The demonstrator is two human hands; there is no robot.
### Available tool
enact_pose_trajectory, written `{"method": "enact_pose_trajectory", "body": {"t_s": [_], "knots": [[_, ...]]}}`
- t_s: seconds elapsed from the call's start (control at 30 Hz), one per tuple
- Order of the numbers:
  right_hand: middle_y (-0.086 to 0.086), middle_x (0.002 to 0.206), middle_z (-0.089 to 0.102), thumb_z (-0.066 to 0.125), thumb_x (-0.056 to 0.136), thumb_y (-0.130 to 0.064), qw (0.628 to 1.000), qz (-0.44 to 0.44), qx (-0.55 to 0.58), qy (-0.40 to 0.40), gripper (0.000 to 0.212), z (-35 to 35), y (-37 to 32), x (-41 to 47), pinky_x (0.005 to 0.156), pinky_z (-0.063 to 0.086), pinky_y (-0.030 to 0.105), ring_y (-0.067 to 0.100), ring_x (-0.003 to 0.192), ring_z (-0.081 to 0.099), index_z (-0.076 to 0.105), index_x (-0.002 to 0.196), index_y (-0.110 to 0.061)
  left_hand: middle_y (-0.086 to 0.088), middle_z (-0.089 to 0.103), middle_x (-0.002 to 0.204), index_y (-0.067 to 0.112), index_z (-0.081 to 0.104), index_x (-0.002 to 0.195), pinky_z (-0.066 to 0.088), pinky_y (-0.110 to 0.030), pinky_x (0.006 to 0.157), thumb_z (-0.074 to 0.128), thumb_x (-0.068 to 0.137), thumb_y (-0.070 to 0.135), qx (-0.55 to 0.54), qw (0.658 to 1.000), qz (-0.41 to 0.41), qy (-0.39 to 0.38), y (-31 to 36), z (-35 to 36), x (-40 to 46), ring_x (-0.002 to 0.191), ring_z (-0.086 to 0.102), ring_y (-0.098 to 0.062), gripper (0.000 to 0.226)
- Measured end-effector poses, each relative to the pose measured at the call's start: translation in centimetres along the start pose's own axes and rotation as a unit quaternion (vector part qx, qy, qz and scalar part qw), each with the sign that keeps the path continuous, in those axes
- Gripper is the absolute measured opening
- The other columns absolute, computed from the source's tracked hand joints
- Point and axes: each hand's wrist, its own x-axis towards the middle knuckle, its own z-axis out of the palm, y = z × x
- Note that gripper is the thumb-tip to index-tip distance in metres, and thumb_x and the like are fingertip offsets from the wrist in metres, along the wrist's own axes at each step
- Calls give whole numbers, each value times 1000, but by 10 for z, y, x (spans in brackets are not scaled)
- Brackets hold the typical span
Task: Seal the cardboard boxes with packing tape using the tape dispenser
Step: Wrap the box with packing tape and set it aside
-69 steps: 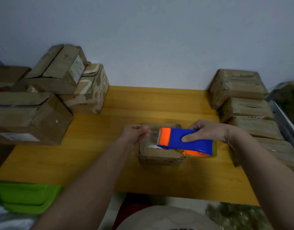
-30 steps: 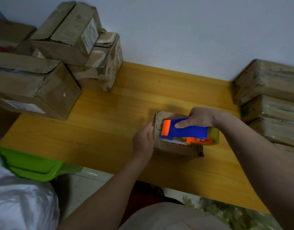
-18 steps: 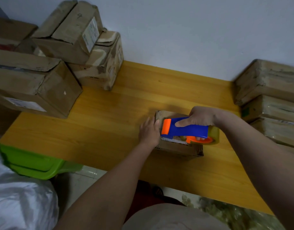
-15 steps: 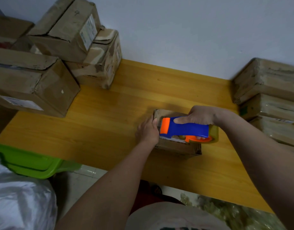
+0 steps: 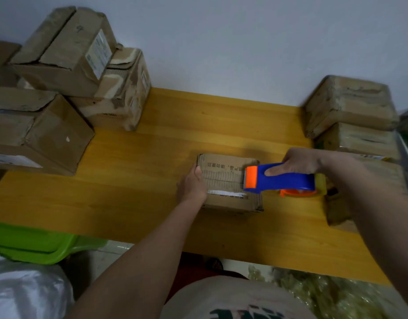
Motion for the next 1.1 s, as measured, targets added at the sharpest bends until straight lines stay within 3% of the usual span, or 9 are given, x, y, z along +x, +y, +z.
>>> {"method": "enact_pose_trajectory", "body": {"t_s": [0.07, 0.1, 0.17, 0.2, 0.27, 0.43, 0.67, 0.93, 1.1], "knots": [[7, 65, 71, 66, 67, -65, 1000, 2, 18, -8, 56, -1, -1, 1, 56, 49, 24, 19, 58, 66, 67, 73, -9, -4, 55, 121, 38, 24, 148, 52, -44, 88, 23, 103, 41, 35, 999, 5, 23, 9, -1, -1, 106, 55, -25, 46], [6, 64, 71, 66, 64, -66, 1000, 6, 24, -14, 58, -3, 1, 1, 53, 49, 23, 18, 55, 66, 67, 72, -9, -5, 45, 139, 35, 13, 151, 46, -46, 100, 29, 102, 37, 75, 995, 38, 49, 13, 1, 0, 123, 48, -28, 52], [4, 63, 71, 65, 55, -70, 999, 8, 26, -18, 63, -2, 5, 1, 51, 48, 22, 15, 52, 66, 67, 73, -10, -1, -1, 161, 27, -10, 151, 8, -44, 120, 29, 100, 38, 196, 961, 181, 74, 19, 4, -3, 148, 2, -25, 65], [3, 63, 71, 64, 50, -72, 999, 5, 27, -17, 66, -1, 7, 2, 49, 48, 21, 14, 52, 66, 67, 74, -10, -1, -17, 159, 23, -17, 148, -8, -40, 118, 22, 100, 43, 250, 931, 258, 62, 20, 6, -3, 146, -15, -20, 66], [5, 65, 72, 66, 47, -71, 999, -1, 40, -19, 69, 0, 11, 5, 46, 48, 20, 16, 54, 68, 67, 76, -9, -3, -28, 154, 16, -20, 148, -19, -37, 113, 4, 96, 52, 322, 884, 337, 23, 17, 9, -1, 141, -28, -17, 68], [4, 72, 74, 67, 50, -69, 997, 4, 61, -39, 70, 1, 19, 9, 50, 51, 22, 18, 62, 70, 68, 86, -9, -8, -34, 151, 10, -24, 145, -19, -37, 113, -8, 89, 57, 378, 870, 316, 3, 14, 10, 2, 140, -30, -20, 76], [8, 88, 75, 67, 51, -68, 998, 30, 45, -41, 77, -10, 67, -10, 83, 54, 38, 27, 85, 70, 70, 97, -6, -11, -30, 154, 6, -22, 146, -13, -38, 118, 4, 97, 52, 395, 867, 304, -2, 18, 6, 0, 143, -26, -23, 72], [12, 95, 73, 69, 56, -63, 997, 46, 52, -30, 75, -8, 76, -13, 90, 52, 43, 31, 92, 68, 69, 101, -3, -9, -24, 157, 7, -19, 148, -14, -36, 117, 9, 99, 49, 386, 870, 308, 0, 20, 6, -4, 145, -22, -21, 70], [12, 96, 73, 68, 58, -62, 996, 41, 69, -50, 74, -6, 83, -15, 91, 51, 43, 31, 93, 68, 69, 103, -3, -8, -2, 162, 10, -5, 153, -4, -40, 121, 17, 101, 45, 363, 880, 308, 6, 21, 4, -5, 148, -6, -22, 66]]}}
